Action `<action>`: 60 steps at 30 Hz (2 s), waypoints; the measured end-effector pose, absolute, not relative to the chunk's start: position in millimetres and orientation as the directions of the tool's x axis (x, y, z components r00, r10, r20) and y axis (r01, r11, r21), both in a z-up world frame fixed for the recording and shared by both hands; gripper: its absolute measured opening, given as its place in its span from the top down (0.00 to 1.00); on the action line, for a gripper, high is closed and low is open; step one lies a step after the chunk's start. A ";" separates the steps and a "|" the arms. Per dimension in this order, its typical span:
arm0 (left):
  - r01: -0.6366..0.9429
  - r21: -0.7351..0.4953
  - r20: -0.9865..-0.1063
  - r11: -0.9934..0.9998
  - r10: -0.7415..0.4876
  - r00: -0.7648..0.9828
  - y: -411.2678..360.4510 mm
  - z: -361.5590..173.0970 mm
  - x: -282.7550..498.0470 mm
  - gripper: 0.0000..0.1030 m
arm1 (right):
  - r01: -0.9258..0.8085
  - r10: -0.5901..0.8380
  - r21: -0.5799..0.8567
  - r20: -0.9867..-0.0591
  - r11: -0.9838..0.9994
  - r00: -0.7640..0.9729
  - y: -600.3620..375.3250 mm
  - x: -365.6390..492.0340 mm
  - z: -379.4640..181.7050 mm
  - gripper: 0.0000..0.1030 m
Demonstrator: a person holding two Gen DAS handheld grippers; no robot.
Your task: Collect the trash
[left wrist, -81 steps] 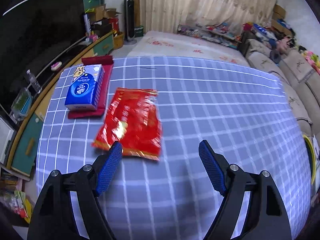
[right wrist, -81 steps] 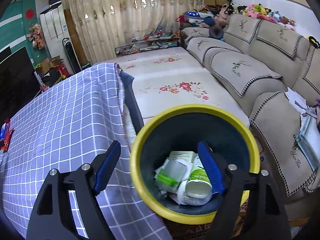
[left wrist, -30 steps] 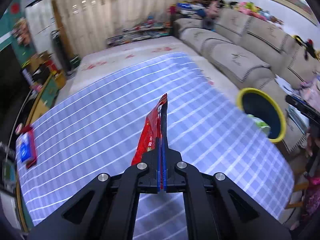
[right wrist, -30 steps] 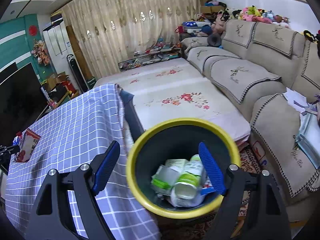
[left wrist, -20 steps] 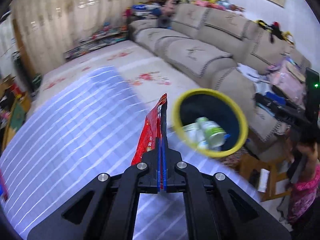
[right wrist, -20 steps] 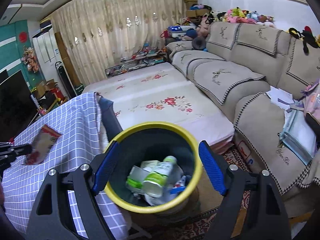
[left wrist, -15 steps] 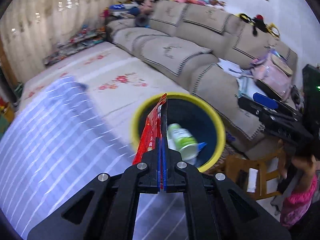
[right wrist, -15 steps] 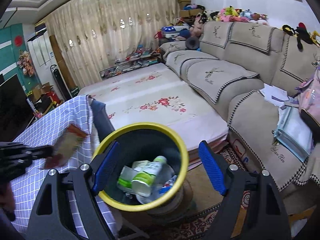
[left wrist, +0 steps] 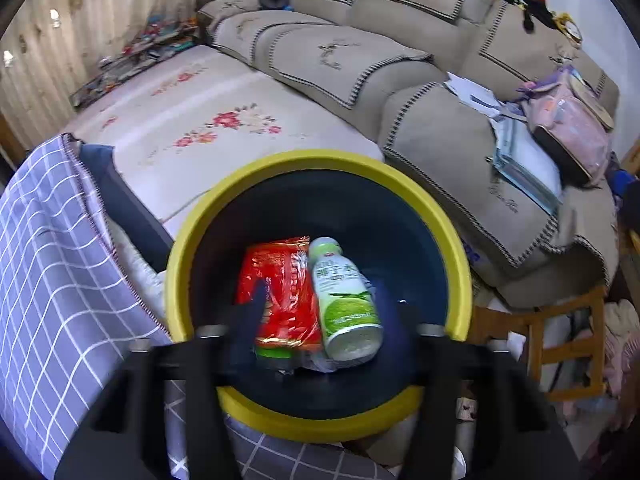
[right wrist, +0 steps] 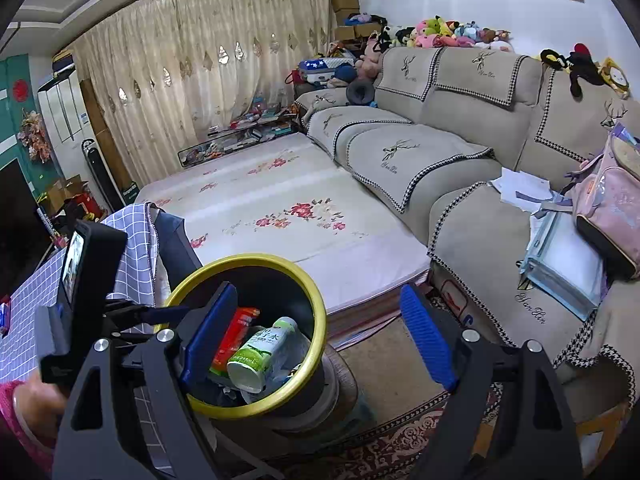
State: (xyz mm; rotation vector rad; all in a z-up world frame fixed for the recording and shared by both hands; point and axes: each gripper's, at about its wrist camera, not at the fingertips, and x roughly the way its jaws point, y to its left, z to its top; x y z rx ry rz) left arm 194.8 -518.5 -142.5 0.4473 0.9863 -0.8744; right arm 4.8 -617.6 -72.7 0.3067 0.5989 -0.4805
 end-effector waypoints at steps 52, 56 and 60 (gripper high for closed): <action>0.037 -0.071 -0.524 0.997 -0.069 0.849 -5.2 0.6 -40.2 0.05 | 0.080 -0.042 0.063 -0.462 0.995 0.886 -390.4 -72.7 -2.7 0.06; 0.033 -0.065 -0.528 0.997 -0.063 0.847 -6.0 -0.1 -36.8 0.05 | 0.076 -0.034 0.070 -0.469 0.995 0.882 -390.5 -68.8 -5.1 0.06; 0.033 -0.062 -0.534 0.998 -0.061 0.843 -7.9 0.3 -34.0 0.05 | 0.073 -0.029 0.074 -0.476 0.995 0.879 -390.0 -65.2 -7.7 0.06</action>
